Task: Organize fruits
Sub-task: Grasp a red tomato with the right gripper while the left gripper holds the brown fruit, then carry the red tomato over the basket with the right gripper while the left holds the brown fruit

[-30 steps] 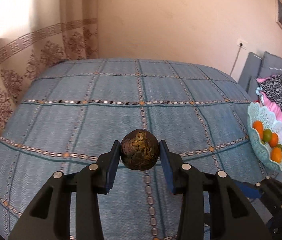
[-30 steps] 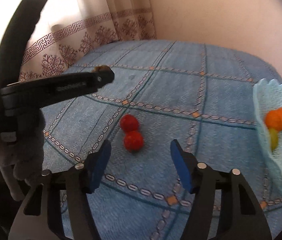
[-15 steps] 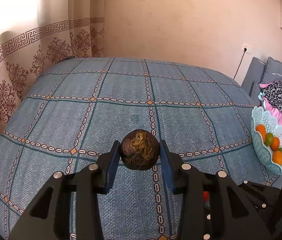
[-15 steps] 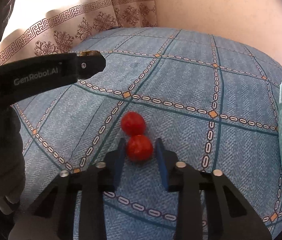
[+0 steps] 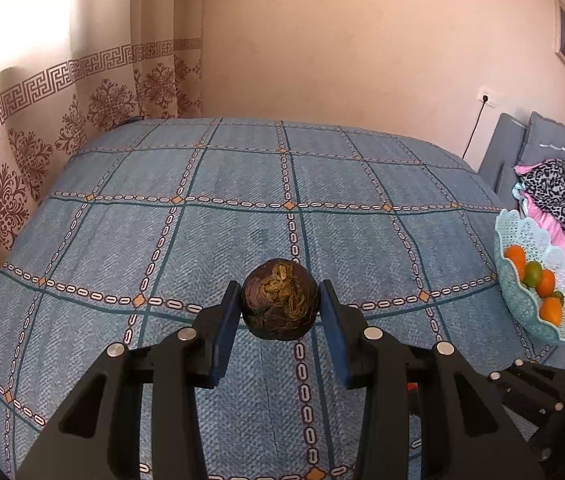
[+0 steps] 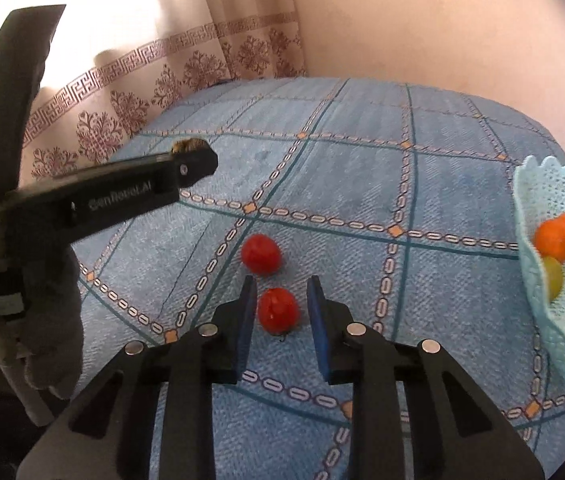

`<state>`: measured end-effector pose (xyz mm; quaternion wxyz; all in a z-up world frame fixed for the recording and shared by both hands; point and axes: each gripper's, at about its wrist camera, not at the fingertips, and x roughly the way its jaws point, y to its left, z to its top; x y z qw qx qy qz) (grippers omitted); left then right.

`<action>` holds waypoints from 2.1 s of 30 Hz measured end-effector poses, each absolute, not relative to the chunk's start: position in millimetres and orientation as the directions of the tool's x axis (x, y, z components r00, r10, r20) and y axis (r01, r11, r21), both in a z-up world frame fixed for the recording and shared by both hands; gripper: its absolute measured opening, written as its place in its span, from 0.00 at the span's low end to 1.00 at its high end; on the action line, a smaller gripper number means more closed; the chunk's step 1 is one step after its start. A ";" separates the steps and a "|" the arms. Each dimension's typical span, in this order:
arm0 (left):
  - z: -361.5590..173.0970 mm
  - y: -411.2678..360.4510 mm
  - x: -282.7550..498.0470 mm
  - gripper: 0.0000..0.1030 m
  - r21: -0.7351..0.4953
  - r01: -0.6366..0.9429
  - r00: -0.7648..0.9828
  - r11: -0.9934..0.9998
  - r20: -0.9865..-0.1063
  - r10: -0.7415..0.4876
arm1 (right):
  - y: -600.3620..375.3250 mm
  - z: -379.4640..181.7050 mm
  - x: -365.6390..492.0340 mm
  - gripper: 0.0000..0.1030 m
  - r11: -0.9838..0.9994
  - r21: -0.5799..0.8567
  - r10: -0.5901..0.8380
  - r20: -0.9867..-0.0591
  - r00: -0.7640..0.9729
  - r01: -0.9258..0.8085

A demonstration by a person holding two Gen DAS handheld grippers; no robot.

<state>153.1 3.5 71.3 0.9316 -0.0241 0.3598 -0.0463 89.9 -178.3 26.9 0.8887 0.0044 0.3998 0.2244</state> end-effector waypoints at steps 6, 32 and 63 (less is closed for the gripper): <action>72.6 -1.8 147.2 0.39 -0.071 0.083 0.743 0.994 -0.661 -0.109 | -191.3 36.2 82.4 0.26 0.903 0.201 0.406 -0.686 0.604 -0.379; 70.2 -0.1 145.1 0.39 -0.082 0.088 0.739 0.993 -0.662 -0.120 | -155.4 2.1 96.1 0.25 0.882 0.160 0.394 -0.765 0.510 -0.442; 101.4 -67.7 113.7 0.39 0.022 0.192 0.779 0.981 -0.611 -0.139 | -285.6 79.3 51.5 0.24 0.937 0.255 0.347 -0.580 0.737 -0.240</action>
